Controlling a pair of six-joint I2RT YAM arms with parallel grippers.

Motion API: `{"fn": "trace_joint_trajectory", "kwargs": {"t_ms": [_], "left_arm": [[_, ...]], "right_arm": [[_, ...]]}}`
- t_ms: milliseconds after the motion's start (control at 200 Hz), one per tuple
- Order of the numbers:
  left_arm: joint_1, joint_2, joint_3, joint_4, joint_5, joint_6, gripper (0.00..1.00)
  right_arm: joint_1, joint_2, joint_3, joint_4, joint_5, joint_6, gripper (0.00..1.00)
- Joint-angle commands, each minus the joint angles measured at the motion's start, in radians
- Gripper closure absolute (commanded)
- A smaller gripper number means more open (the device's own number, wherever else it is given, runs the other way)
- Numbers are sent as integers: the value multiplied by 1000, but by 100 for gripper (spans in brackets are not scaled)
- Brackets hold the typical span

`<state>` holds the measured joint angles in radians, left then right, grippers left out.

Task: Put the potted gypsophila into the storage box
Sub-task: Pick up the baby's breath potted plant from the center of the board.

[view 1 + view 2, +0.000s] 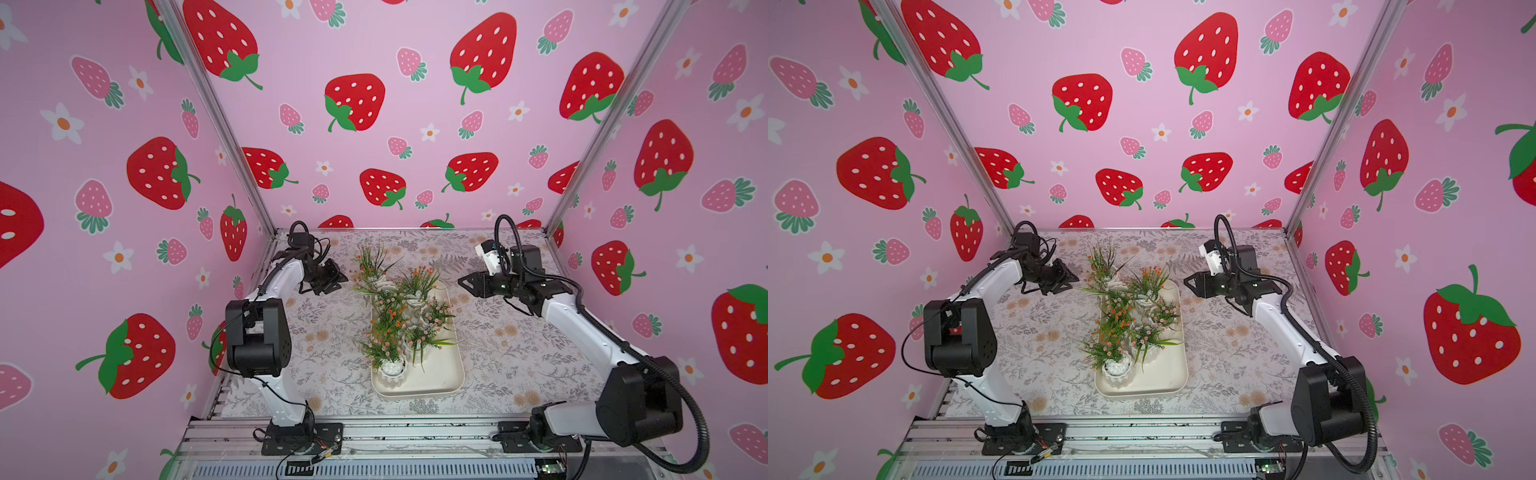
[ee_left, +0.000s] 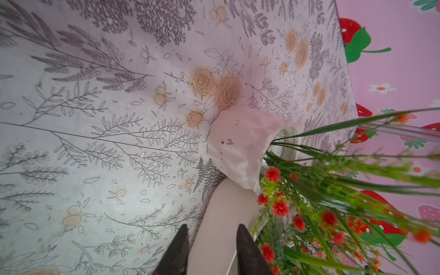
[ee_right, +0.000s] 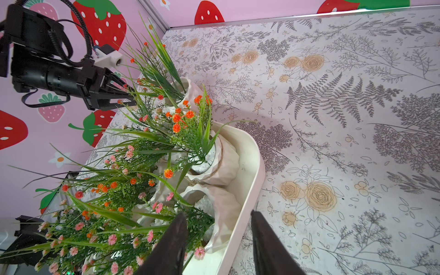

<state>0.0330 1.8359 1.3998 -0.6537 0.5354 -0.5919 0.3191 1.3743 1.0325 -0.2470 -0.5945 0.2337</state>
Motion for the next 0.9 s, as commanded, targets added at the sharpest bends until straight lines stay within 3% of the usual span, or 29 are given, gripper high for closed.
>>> {"fn": "trace_joint_trajectory", "kwargs": {"t_ms": [0, 895], "left_arm": [[-22, 20, 39, 2, 27, -33, 63], [-114, 173, 198, 16, -2, -77, 65]], "right_arm": [[-5, -11, 2, -8, -26, -20, 54], [-15, -58, -32, -9, -34, -22, 54]]}}
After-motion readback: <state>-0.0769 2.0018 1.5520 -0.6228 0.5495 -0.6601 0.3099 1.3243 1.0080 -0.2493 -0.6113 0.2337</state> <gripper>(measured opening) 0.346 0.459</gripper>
